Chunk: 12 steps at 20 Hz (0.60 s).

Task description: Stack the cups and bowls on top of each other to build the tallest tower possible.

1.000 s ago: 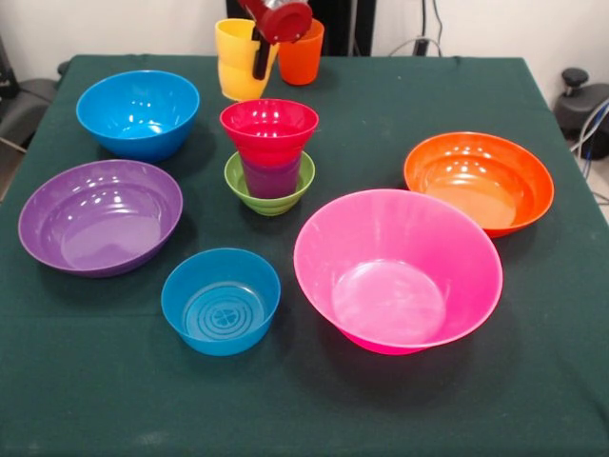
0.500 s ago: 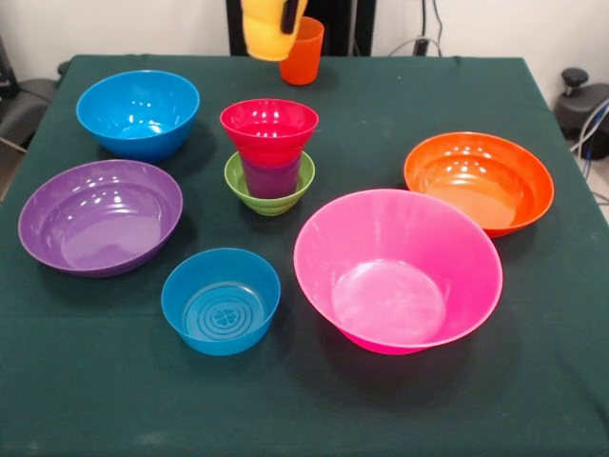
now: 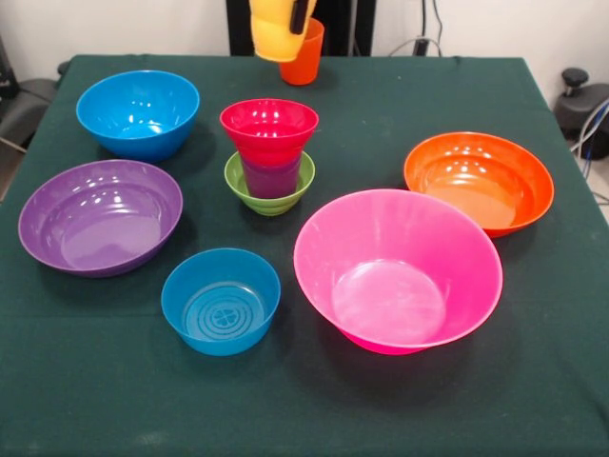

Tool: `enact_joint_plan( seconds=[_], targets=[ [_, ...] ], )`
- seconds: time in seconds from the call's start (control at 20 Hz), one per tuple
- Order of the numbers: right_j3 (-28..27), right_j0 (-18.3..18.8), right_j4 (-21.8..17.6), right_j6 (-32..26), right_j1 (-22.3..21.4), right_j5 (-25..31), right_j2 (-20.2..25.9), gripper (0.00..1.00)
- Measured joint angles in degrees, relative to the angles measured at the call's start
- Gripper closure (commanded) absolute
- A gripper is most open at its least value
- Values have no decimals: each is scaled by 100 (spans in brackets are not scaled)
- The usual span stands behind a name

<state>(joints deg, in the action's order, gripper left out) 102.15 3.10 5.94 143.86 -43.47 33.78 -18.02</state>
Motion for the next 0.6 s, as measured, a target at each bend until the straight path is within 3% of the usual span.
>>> enact_joint_plan(
  seconds=[0.6],
  targets=[
    [-228, 1, 79, 0, 394, -5, 0, 100]
  ],
)
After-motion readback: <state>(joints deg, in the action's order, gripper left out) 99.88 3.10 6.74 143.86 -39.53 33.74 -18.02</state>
